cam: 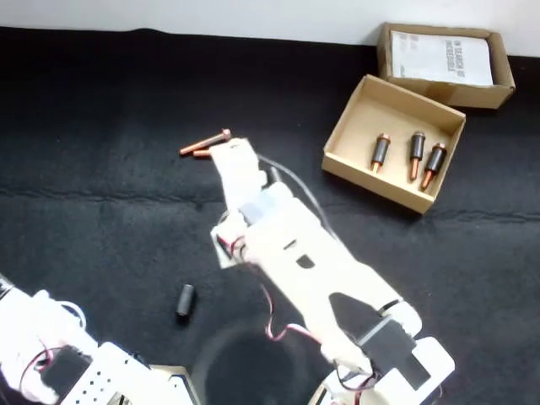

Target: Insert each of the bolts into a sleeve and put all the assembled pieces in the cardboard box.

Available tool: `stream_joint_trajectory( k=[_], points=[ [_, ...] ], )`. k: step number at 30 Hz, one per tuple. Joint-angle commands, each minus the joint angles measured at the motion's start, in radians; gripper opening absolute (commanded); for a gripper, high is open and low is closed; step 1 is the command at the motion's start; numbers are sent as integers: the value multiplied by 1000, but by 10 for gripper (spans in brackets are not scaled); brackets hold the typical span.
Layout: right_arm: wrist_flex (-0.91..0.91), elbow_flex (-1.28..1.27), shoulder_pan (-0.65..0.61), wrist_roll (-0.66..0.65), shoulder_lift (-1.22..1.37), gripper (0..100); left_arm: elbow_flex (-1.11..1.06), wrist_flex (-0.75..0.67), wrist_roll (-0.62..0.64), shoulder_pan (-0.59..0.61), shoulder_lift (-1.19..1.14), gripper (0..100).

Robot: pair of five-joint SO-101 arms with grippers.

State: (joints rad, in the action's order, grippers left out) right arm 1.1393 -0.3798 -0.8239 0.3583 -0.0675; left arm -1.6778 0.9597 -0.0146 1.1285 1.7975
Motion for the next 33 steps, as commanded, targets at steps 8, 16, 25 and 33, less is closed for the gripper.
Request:
stream_joint_trajectory(
  k=[8, 16, 25, 33],
  points=[
    [-173, -41, -209, 342, -56, 123, -19, 87, -109, 136, 13, 16],
    [-101, -38, -332, 428, -56, 123, -19, 87, -109, 134, 13, 16],
    [-111, -36, -421, 428, -42, 123, -19, 87, -109, 134, 13, 16],
    [-216, -44, -363, 427, 39, 123, -19, 87, -109, 134, 13, 16]
  ],
)
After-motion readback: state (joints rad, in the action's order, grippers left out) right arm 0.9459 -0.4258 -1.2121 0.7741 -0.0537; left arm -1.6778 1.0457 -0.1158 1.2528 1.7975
